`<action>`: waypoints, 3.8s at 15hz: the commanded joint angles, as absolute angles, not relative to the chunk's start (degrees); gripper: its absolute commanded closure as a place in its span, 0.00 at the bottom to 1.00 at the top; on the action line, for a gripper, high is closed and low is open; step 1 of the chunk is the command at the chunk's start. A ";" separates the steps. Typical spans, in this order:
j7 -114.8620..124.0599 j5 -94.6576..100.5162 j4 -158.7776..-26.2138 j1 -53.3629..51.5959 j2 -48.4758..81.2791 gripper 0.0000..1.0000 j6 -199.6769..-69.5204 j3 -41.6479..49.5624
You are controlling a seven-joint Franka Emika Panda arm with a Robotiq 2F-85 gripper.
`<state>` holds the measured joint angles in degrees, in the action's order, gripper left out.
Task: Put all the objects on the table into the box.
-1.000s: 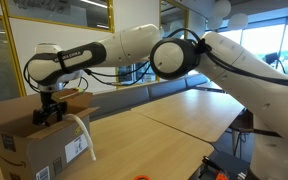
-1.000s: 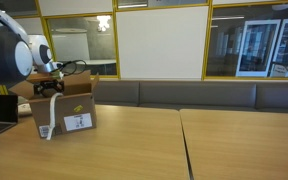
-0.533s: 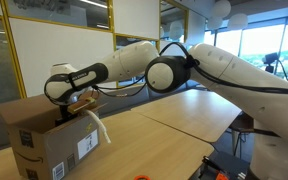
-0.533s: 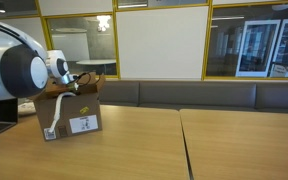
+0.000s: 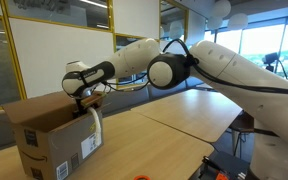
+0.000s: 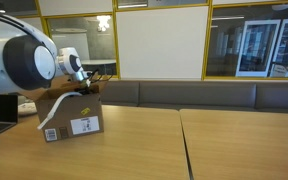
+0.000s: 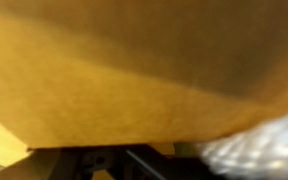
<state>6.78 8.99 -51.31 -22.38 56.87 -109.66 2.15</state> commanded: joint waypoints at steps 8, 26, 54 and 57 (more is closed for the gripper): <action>13.22 9.44 -75.10 -20.41 37.90 0.00 -107.04 5.17; 27.92 13.26 -97.02 -14.70 8.61 0.00 -106.60 0.85; 45.04 -5.62 -150.98 -6.56 -3.67 0.00 -143.69 -9.45; 44.01 -10.95 -151.59 -7.71 -0.92 0.00 -148.16 -9.73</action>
